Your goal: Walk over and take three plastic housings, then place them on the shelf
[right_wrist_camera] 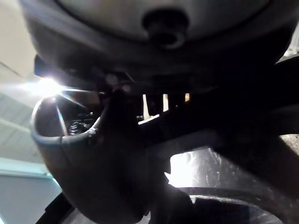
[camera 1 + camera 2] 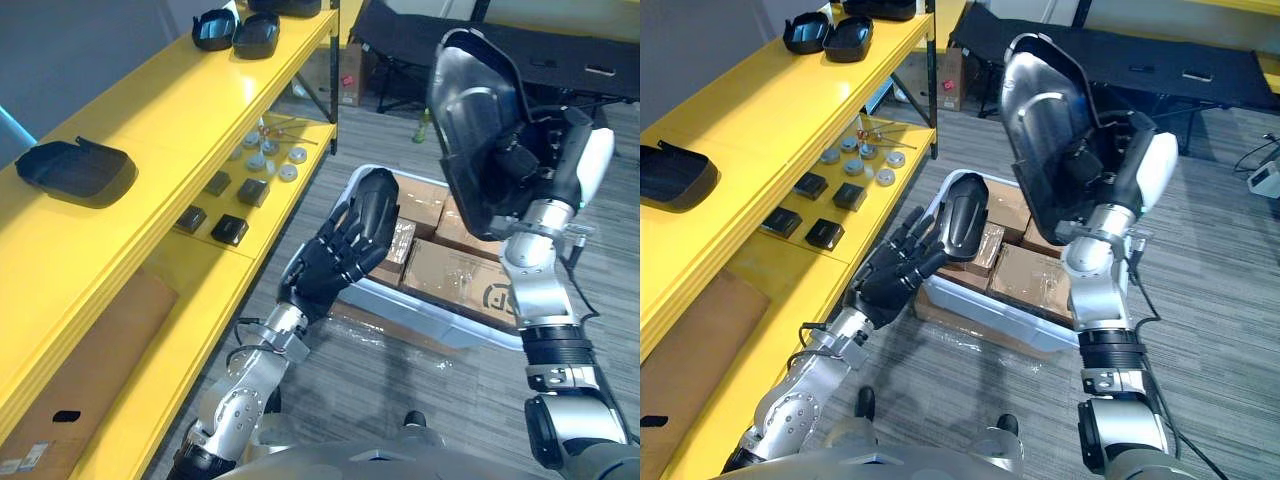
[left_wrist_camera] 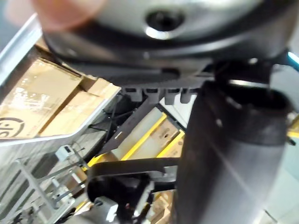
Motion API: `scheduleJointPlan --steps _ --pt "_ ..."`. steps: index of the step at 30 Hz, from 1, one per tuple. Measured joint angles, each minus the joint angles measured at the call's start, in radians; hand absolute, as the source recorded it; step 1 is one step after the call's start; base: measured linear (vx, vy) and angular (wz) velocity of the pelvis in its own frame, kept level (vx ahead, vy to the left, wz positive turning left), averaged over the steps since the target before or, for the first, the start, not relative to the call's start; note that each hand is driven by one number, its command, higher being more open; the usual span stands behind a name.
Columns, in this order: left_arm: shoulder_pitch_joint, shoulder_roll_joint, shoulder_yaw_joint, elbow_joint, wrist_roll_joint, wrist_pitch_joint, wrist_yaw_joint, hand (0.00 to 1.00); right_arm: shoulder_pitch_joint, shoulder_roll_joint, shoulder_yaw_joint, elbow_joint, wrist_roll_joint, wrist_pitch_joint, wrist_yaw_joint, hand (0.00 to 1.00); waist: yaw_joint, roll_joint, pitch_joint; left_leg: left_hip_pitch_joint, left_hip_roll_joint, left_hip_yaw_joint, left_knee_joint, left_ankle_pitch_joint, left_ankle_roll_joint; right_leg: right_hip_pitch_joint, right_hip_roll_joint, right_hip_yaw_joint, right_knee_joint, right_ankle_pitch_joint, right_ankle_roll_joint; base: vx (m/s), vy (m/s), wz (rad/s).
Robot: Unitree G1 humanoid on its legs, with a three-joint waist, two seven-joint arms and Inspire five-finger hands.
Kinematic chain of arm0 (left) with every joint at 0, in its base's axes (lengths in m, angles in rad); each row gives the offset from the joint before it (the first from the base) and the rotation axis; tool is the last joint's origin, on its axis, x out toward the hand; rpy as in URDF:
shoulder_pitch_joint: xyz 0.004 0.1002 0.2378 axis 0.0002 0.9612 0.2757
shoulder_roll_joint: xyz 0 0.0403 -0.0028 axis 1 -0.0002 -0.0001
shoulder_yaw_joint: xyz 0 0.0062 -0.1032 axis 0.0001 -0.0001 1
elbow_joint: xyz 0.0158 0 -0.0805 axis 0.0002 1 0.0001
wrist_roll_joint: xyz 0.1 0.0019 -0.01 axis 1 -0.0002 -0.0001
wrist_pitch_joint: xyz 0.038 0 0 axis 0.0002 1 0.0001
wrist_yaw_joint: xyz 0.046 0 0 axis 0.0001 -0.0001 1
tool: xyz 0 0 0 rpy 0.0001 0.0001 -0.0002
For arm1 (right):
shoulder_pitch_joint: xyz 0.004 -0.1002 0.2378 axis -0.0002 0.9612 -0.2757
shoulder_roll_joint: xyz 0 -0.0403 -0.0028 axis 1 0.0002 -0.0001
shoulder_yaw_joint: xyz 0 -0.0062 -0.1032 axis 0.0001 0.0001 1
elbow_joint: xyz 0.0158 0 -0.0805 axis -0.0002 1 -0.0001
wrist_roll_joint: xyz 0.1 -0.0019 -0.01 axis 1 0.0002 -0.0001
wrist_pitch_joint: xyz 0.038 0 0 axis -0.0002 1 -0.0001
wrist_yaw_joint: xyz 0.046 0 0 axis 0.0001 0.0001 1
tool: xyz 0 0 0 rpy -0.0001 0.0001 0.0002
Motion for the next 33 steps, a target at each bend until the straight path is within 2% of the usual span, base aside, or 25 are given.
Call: scheduleJointPlan --steps 3,8,16,24,28,29,33 --pt "-0.060 -0.012 -0.017 0.098 -0.007 0.033 0.043 1.00 0.002 0.036 0.044 -0.003 -0.003 -0.053 0.000 0.00 -0.006 -0.002 -0.008 0.003 0.000 0.007 0.000 0.000 0.000 0.001 0.000 0.005 -0.011 0.011 0.000 -0.01 0.009 -0.08" --pt "-0.079 -0.027 -0.017 0.164 -0.020 0.025 0.075 1.00 0.061 0.077 0.117 -0.037 -0.036 -0.088 0.005 0.00 -0.006 -0.002 -0.022 0.011 -0.001 0.014 0.000 -0.001 -0.002 0.008 0.000 0.008 -0.026 0.019 0.001 0.00 0.003 -0.04" --pt "-0.150 -0.033 -0.058 0.164 0.004 -0.061 0.106 1.00 0.105 0.154 0.241 -0.036 -0.022 -0.090 0.027 0.00 -0.008 -0.003 -0.046 0.016 -0.002 0.015 0.000 -0.002 -0.003 0.014 0.000 0.009 -0.029 0.019 0.001 0.00 0.000 0.00" --pt "-0.153 -0.042 -0.062 0.167 0.048 -0.083 0.178 1.00 0.127 0.245 0.351 0.009 0.013 -0.092 0.046 0.00 -0.007 -0.006 -0.063 0.017 -0.002 0.015 0.000 -0.003 -0.004 0.016 0.000 0.009 -0.032 0.020 0.000 0.00 0.000 0.00" --pt "-0.157 -0.041 -0.068 0.201 0.080 -0.083 0.216 1.00 0.127 0.268 0.393 0.035 0.053 -0.092 0.044 0.00 -0.004 -0.021 -0.079 0.016 -0.005 0.015 0.000 -0.006 -0.004 0.023 -0.001 0.009 -0.046 0.024 0.000 0.00 0.000 0.00" --pt "-0.164 -0.041 -0.081 0.216 0.093 -0.083 0.234 0.00 0.127 0.270 0.403 0.048 0.054 -0.092 0.043 0.00 -0.004 -0.026 -0.086 0.016 -0.005 0.014 0.000 -0.007 -0.004 0.026 -0.001 0.008 -0.050 0.025 0.000 0.00 0.000 0.00" --pt "-0.181 -0.040 -0.101 0.253 0.115 -0.084 0.306 0.00 0.127 0.272 0.429 0.067 0.095 -0.092 0.040 0.00 -0.002 -0.034 -0.099 0.017 -0.007 0.013 0.000 -0.011 -0.004 0.036 -0.001 0.006 -0.064 0.031 0.001 0.00 0.000 0.00"
